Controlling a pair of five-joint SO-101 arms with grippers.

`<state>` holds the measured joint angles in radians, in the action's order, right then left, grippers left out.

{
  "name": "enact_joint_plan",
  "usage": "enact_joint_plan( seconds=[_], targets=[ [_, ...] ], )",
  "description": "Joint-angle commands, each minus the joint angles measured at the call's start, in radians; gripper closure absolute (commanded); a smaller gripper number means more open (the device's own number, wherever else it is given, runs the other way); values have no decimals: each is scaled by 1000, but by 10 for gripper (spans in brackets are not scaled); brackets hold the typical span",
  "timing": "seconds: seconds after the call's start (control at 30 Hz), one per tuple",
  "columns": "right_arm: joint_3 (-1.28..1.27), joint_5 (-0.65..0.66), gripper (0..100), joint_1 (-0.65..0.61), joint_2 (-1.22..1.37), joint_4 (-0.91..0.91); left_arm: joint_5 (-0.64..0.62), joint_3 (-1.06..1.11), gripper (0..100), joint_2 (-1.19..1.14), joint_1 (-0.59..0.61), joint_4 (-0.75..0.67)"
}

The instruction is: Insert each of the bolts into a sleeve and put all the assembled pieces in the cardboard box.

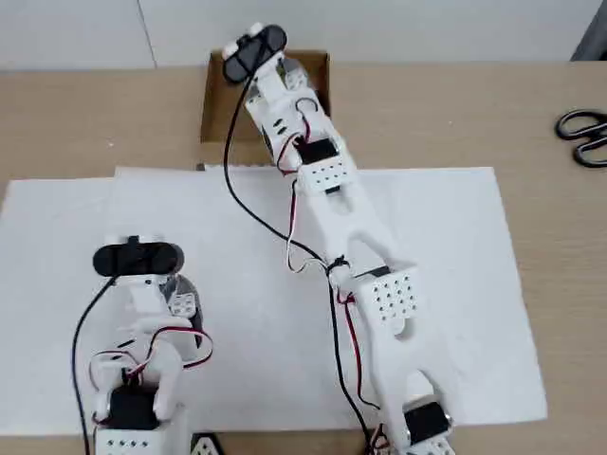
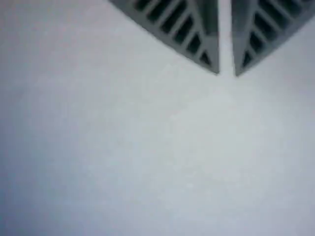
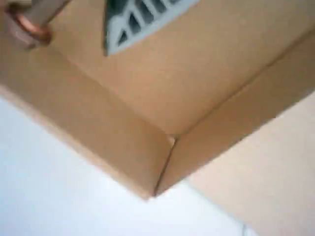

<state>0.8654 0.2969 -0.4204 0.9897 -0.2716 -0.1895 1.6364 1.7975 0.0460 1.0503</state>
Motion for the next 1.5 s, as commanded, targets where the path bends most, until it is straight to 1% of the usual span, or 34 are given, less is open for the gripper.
enact_joint_plan(
  seconds=[0.0, 0.17, 0.33, 0.57, 0.87, 0.97, 1.13, 1.2, 1.3, 1.4, 1.47],
  targets=[
    [54, 8, 808, -8, -33, -2, 2, -4, 994, 8, 3, -23],
    [54, 8, 868, -8, -116, -35, 8, -4, 994, 8, 2, -29],
    [52, 3, 991, -8, -213, -145, 3, -4, 994, 8, 0, -28],
    [52, 3, 997, -18, -433, -378, 3, -4, 994, 8, -3, -25],
    [52, -6, 997, -16, -750, -788, 3, -4, 994, 8, -3, -25],
    [52, -91, 997, -15, -842, -941, 3, -4, 994, 8, -3, -25],
    [52, -245, 997, 58, -949, -1165, 3, -4, 994, 8, -3, -25],
    [52, -296, 997, 85, -993, -1244, 3, -4, 994, 8, -3, -25],
    [48, -341, 997, 90, -1072, -1395, 3, -4, 994, 8, -3, -25],
    [41, -381, 997, 96, -1181, -1409, 3, -4, 994, 8, -3, -25],
    [-28, -382, 997, 113, -1267, -1412, 3, -4, 994, 8, -3, -25]
  ],
)
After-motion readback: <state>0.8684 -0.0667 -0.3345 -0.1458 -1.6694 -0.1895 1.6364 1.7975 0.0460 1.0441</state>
